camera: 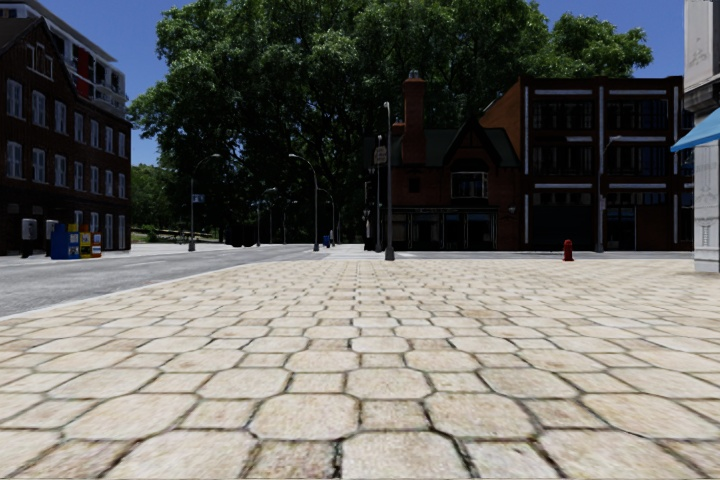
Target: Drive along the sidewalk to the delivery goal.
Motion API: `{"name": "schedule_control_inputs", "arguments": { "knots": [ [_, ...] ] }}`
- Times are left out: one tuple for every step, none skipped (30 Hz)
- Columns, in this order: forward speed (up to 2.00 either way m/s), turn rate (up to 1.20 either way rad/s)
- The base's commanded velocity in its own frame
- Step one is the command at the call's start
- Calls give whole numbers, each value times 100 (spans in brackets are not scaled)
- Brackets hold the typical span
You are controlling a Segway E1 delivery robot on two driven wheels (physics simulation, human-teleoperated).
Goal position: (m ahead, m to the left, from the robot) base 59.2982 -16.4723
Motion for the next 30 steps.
{"name": "schedule_control_inputs", "arguments": {
  "knots": [
    [200,0],
    [200,0],
    [200,0],
    [200,0],
    [200,0],
    [200,0],
    [200,0],
    [200,0],
    [200,0],
    [200,0],
    [200,0],
    [200,0],
    [200,0],
    [200,0],
    [200,0],
    [200,0],
    [200,0],
    [200,0],
    [200,0],
    [200,0],
    [200,0],
    [200,0],
    [200,0],
    [200,0],
    [200,0],
    [200,0],
    [200,0],
    [200,0],
    [200,0],
    [200,0]
  ]
}}
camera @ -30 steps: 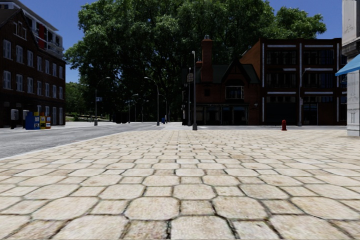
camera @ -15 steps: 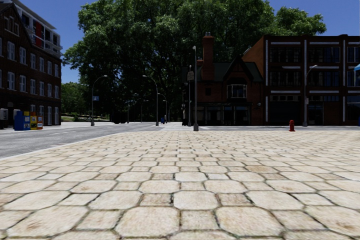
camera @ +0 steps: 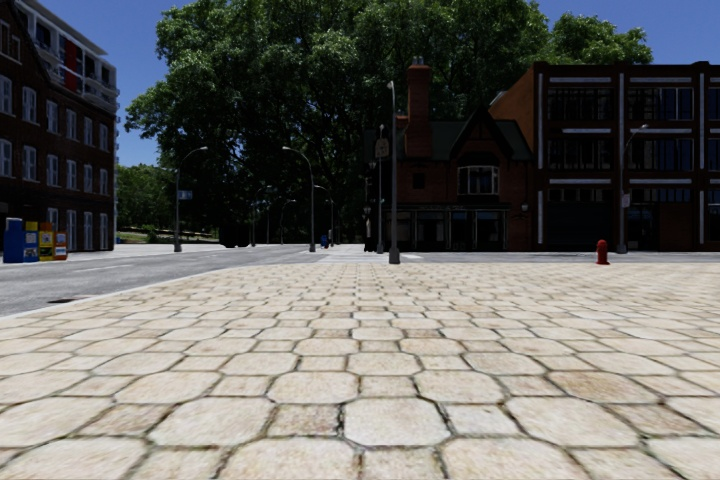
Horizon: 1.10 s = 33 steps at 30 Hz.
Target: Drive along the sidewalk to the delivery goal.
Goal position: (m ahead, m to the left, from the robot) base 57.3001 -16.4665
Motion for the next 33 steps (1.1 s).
{"name": "schedule_control_inputs", "arguments": {
  "knots": [
    [200,0],
    [200,0],
    [200,0],
    [200,0],
    [200,0],
    [200,0],
    [200,0],
    [200,0],
    [200,0],
    [200,0],
    [200,0],
    [200,0],
    [200,0],
    [200,0],
    [200,0],
    [200,0],
    [200,0],
    [200,0],
    [200,0],
    [200,0],
    [200,0],
    [200,0],
    [200,0],
    [200,0],
    [200,0],
    [200,0],
    [200,0],
    [200,0],
    [200,0],
    [200,0],
    [200,0],
    [200,0],
    [200,0]
  ]
}}
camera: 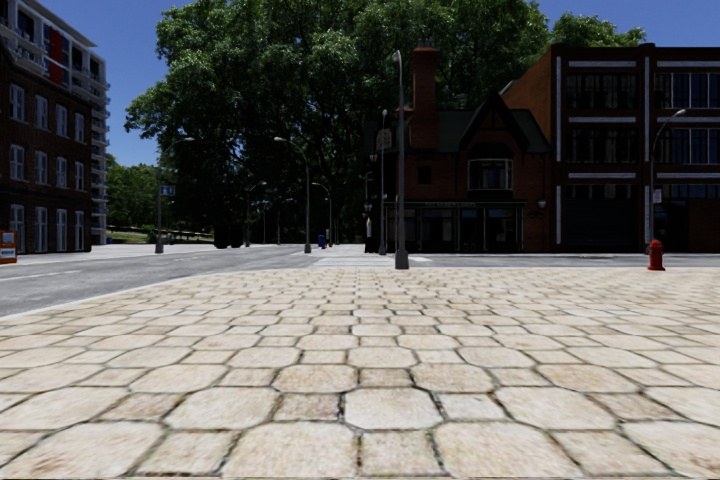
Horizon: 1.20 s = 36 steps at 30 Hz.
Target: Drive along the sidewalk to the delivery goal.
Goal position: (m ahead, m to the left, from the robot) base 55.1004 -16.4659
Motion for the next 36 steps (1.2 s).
{"name": "schedule_control_inputs", "arguments": {
  "knots": [
    [200,0],
    [200,0],
    [200,0],
    [200,0],
    [200,0],
    [200,0],
    [200,0],
    [200,0],
    [200,0],
    [200,0],
    [200,0],
    [200,0],
    [200,0],
    [200,0],
    [200,0],
    [200,0],
    [200,0],
    [200,0],
    [200,0],
    [200,0],
    [200,0],
    [200,0],
    [200,0],
    [200,0],
    [200,0],
    [200,0],
    [200,0],
    [200,0],
    [200,0],
    [200,0],
    [200,0],
    [200,0],
    [200,0],
    [200,0],
    [200,0],
    [200,0]
  ]
}}
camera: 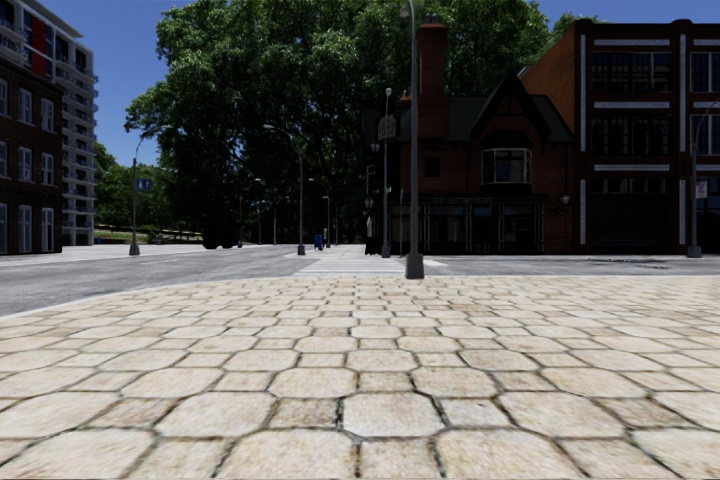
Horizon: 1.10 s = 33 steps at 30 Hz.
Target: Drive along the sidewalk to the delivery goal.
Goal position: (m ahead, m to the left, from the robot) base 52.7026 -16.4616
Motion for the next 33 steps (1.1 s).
{"name": "schedule_control_inputs", "arguments": {
  "knots": [
    [200,0],
    [200,0],
    [200,0],
    [200,0],
    [200,0],
    [200,0],
    [200,0],
    [200,0],
    [200,0],
    [200,0],
    [200,0],
    [200,0],
    [200,0],
    [200,0],
    [200,0],
    [200,0],
    [200,0],
    [200,0],
    [200,0],
    [200,0],
    [200,0],
    [200,0],
    [200,0],
    [200,0],
    [200,0],
    [200,0],
    [200,0],
    [200,0],
    [200,0],
    [200,0],
    [200,0],
    [200,0],
    [200,0]
  ]
}}
